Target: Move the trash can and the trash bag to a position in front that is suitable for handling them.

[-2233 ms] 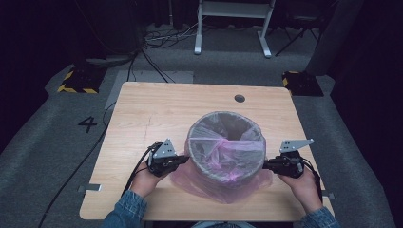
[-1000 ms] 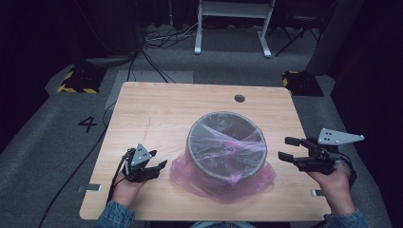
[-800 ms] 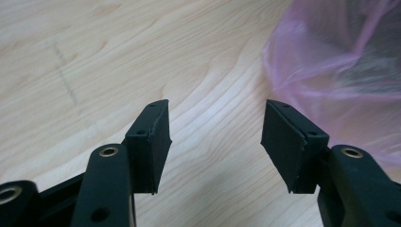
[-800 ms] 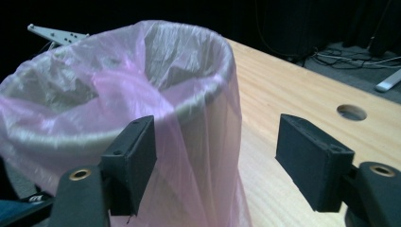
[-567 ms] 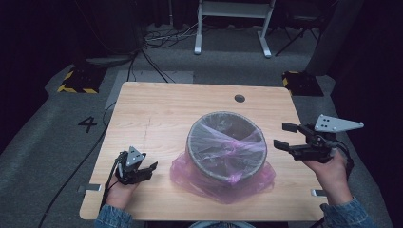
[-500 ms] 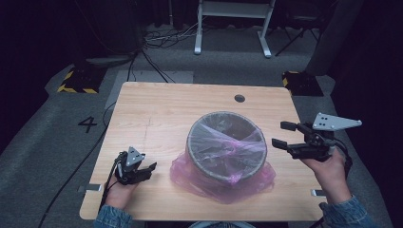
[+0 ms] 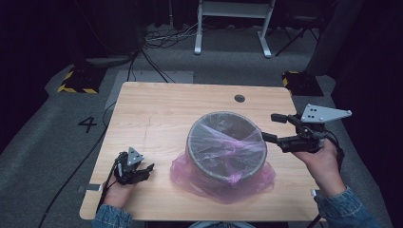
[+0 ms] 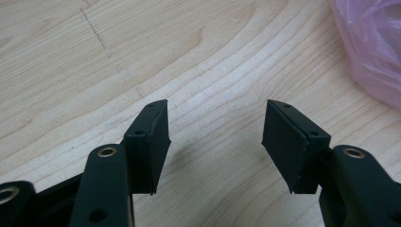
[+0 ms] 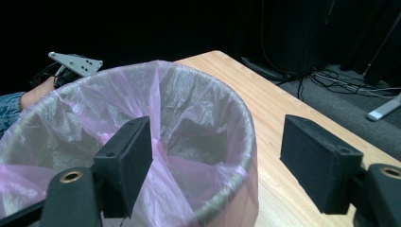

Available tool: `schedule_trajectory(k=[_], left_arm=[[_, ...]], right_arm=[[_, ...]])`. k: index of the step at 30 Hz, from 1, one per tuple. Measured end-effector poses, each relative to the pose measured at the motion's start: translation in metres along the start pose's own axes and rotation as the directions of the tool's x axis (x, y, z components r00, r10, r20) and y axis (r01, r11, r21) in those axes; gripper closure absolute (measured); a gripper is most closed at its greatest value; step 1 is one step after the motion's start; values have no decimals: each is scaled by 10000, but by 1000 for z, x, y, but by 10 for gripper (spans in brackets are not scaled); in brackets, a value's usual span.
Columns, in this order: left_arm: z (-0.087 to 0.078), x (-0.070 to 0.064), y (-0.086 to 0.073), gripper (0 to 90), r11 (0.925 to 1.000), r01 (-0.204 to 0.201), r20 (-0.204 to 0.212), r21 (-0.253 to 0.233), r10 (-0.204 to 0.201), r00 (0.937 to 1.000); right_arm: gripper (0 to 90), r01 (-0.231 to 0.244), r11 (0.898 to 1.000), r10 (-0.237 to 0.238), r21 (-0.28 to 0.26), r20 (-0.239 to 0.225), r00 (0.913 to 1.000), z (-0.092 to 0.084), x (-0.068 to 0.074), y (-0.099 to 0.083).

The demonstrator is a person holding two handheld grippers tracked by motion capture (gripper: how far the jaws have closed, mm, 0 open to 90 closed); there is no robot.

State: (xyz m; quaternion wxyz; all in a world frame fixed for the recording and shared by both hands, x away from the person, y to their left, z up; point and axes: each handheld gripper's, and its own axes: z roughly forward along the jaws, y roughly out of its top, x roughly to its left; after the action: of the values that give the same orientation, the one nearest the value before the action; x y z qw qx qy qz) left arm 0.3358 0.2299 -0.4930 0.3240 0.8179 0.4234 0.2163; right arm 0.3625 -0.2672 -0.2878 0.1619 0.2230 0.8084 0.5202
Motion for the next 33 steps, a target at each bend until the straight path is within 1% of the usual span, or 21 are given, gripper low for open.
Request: schedule_trajectory(k=[4, 7, 8, 9, 10, 11, 12, 14, 16, 18, 19, 22, 23, 24, 25, 26, 27, 29, 31, 32, 33], left_arm=[[2, 0, 0, 418, 9999, -32, -33, 104, 33, 10000], [3, -1, -2, 418, 9997, -53, -38, 220, 54, 10000], [3, -1, -2, 417, 9998, -47, -46, 215, 48, 10000], [2, -1, -2, 417, 9997, -41, -44, 228, 42, 10000], [2, 0, -2, 416, 9998, -34, -41, 220, 35, 10000], [3, 0, -2, 415, 9998, -9, -29, 181, 9, 10000], [3, 0, -3, 414, 9999, 32, -2, 139, -32, 10000], [3, 1, -4, 410, 9999, 127, 78, 67, -127, 9999], [4, 4, -6, 407, 9994, 333, 212, -39, -332, 9992], [4, 5, -8, 403, 9986, 518, 319, -105, -514, 9982], [4, 6, -8, 403, 9984, 550, 342, -134, -545, 9979], [3, 5, -10, 403, 9985, 524, 296, -181, -519, 9982], [3, 5, -10, 402, 9983, 545, 300, -203, -539, 9981], [3, 5, -10, 403, 9983, 551, 300, -210, -545, 9981], [3, 5, -10, 403, 9981, 562, 309, -247, -555, 9980], [3, 5, -11, 402, 9981, 564, 305, -256, -556, 9980], [3, 5, -11, 403, 9982, 544, 297, -250, -537, 9981], [3, 5, -11, 402, 9980, 568, 307, -260, -560, 9980], [3, 5, -11, 402, 9980, 584, 317, -251, -576, 9978], [3, 5, -11, 403, 9981, 569, 310, -255, -561, 9979], [3, 5, -11, 402, 9981, 569, 310, -255, -561, 9979]], right_arm=[[269, 88, 9999, -88, -86, 15, 10000, 1, 3, 8], [328, 156, 9999, -158, -72, -243, 9996, 2, 5, 14], [317, -354, 9992, 349, -210, -238, 9991, 3, 6, 12], [296, -1479, 9873, 1464, -574, -292, 9888, 5, 6, 9], [305, -1541, 9861, 1505, -626, -589, 9869, 7, 5, 11], [306, -1394, 9885, 1358, -579, -627, 9888, 8, 5, 12], [295, -1067, 9932, 1042, -461, -520, 9932, 10, 6, 15], [232, -466, 9982, 452, -369, -395, 9982, 14, 8, 20], [153, -252, 9996, 249, -127, -266, 9993, 18, 8, 25], [132, -237, 9997, 238, -97, 33, 9997, 24, 9, 29], [127, -337, 9994, 336, -54, -121, 9994, 26, 9, 30], [0, -768, 9967, 784, 258, -701, 9945, 36, 10, 33], [0, -872, 9956, 896, 341, -765, 9930, 40, 11, 33], [0, -865, 9955, 891, 391, -689, 9936, 42, 13, 34], [0, -801, 9959, 831, 415, -773, 9935, 45, 16, 34], [0, -674, 9971, 711, 366, -1112, 9912, 49, 21, 35], [0, -619, 9976, 655, 322, -1262, 9898, 51, 23, 36], [0, -878, 9961, 872, 35, -1578, 9836, 54, 27, 38], [3, -317, 9992, 362, 252, -2054, 9780, 58, 33, 40], [80, -129, 9997, 171, 202, -2232, 9746, 58, 34, 41], [251, -261, 9993, 319, 277, -2338, 9718, 59, 34, 40]])
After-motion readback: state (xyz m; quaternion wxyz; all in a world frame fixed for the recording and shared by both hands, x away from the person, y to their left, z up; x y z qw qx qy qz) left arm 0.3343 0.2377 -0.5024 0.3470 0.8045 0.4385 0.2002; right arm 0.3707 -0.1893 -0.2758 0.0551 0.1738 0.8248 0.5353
